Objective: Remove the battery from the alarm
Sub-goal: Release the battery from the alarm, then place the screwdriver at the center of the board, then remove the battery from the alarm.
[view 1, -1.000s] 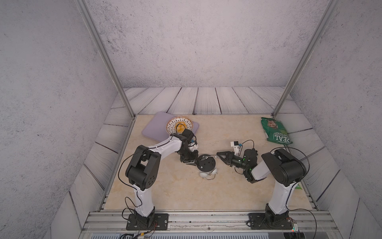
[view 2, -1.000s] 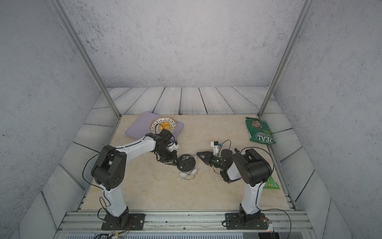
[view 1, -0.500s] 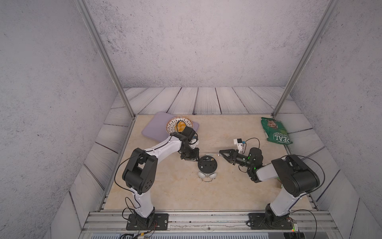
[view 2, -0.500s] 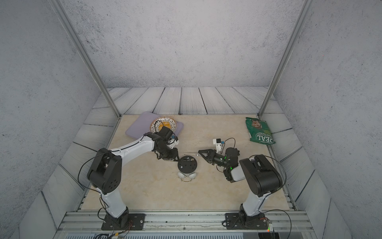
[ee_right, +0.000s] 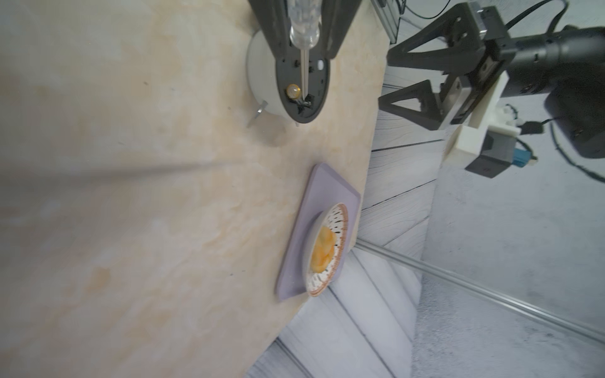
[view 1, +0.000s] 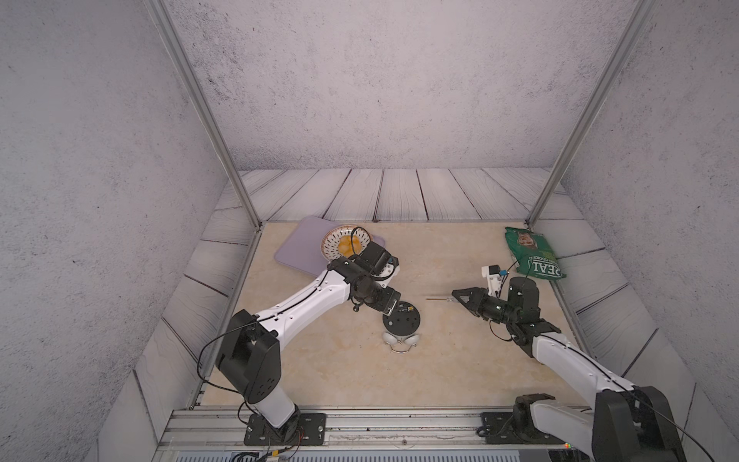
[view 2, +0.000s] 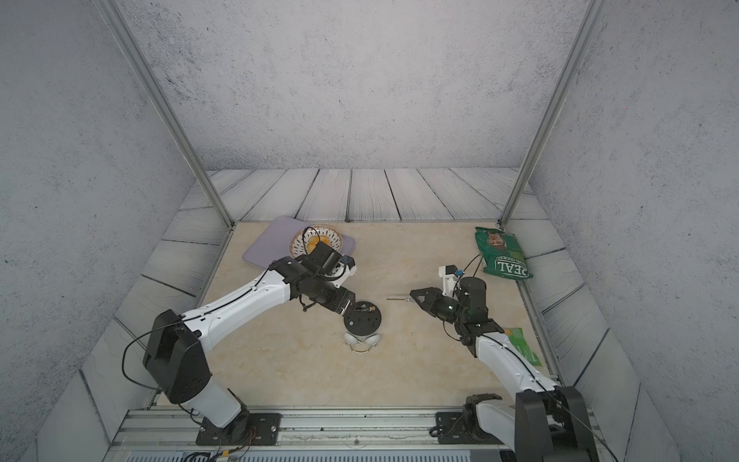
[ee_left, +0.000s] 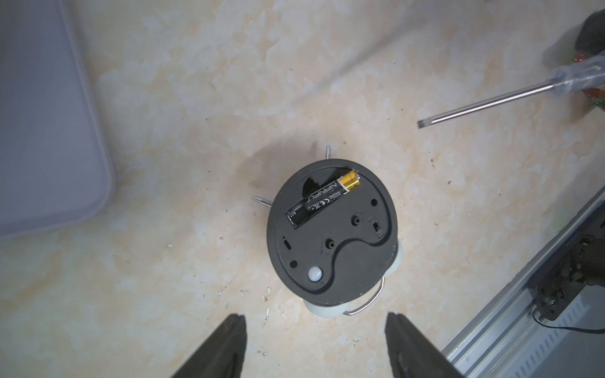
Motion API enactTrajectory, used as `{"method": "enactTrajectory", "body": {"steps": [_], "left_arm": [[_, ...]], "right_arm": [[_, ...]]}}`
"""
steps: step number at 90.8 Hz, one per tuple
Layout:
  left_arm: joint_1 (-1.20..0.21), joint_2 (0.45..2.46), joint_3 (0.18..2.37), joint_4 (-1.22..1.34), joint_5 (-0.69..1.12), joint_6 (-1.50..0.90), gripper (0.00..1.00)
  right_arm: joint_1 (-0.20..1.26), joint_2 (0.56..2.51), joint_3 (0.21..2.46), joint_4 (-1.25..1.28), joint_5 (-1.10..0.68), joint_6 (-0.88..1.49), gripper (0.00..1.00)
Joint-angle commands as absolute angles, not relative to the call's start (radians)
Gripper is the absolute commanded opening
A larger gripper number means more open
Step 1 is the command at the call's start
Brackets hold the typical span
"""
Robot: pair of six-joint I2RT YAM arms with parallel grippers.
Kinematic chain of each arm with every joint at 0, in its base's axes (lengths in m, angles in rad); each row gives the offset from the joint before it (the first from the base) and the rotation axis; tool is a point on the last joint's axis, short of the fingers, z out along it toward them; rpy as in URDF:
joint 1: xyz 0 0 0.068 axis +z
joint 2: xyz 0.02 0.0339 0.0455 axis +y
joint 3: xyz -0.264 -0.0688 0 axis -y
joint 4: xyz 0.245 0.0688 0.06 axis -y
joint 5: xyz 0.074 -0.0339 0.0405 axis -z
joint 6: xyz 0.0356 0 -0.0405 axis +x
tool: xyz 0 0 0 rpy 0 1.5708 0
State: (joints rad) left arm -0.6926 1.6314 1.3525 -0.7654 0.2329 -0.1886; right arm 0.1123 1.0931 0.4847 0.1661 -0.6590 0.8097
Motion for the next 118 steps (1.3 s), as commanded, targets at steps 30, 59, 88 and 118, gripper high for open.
{"method": "enactTrajectory", "body": {"steps": [30,59,88,118], "left_arm": [[-0.618,1.637,1.273,-0.736,0.313,-0.291,0.81],[-0.566,1.655,1.217,-0.679,0.409,-0.339,0.8],[-0.541,1.728,1.191,-0.634,0.505,-0.356,0.62],[-0.537,1.757,1.177,-0.621,0.528,-0.344,0.59]], "right_arm": [[0.086,1.217,0.42,0.05,-0.6,0.815,0.11],[0.086,1.174,0.527,-0.361,-0.446,0.628,0.55],[0.214,1.249,0.839,-0.793,-0.231,0.431,0.58],[0.537,1.527,1.207,-0.929,-0.09,0.287,0.6]]}}
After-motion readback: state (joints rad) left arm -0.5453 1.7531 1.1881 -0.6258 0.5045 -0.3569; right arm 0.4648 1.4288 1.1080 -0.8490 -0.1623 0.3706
